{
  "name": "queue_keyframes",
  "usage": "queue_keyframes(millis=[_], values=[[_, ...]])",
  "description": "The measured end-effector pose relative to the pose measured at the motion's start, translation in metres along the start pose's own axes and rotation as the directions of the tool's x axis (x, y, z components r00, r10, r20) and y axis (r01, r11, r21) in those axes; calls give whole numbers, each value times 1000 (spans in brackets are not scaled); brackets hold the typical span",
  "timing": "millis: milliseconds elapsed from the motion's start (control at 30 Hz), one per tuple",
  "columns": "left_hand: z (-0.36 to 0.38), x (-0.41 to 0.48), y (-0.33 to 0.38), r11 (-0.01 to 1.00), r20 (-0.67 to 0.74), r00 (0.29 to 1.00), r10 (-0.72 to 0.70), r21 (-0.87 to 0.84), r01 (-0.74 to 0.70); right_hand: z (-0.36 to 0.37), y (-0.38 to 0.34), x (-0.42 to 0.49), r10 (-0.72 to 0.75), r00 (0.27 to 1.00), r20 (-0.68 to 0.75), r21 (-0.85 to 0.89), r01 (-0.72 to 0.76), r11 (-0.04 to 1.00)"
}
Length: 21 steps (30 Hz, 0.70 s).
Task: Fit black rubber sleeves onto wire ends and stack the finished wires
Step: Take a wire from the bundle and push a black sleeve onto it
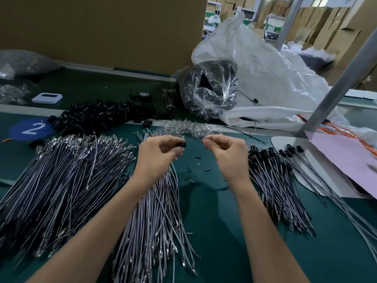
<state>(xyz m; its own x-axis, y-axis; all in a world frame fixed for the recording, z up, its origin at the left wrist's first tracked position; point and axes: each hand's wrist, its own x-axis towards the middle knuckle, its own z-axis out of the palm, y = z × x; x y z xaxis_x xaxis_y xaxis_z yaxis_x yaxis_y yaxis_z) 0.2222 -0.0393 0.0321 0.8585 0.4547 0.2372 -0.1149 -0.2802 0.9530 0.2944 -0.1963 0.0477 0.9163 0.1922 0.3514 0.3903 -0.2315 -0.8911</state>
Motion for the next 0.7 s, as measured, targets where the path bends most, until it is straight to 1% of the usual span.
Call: queue_keyframes(millis=[67, 133, 300, 433, 567, 700], values=[[-8, -6, -3, 998, -18, 999, -30, -60, 29, 3, 0, -1, -63, 998, 32, -56, 64, 996], [-13, -8, -5, 995, -50, 998, -47, -88, 42, 4, -1, -2, -96, 994, 57, -77, 100, 992], [-15, -10, -7, 995, -62, 998, -28, -99, 22, 7, -3, -4, -138, 987, 77, -86, 145, 986], [-13, -9, -8, 995, -68, 998, -1, -102, -6, 8, -4, -5, -150, 985, 81, -98, 157, 983], [-12, -9, -6, 989, -84, 996, 23, -145, -35, 8, -5, -5, -152, 986, 61, -81, 157, 984], [-13, -9, -4, 979, -114, 993, 12, -203, -35, 5, -5, -3, -145, 989, 36, -77, 147, 986]])
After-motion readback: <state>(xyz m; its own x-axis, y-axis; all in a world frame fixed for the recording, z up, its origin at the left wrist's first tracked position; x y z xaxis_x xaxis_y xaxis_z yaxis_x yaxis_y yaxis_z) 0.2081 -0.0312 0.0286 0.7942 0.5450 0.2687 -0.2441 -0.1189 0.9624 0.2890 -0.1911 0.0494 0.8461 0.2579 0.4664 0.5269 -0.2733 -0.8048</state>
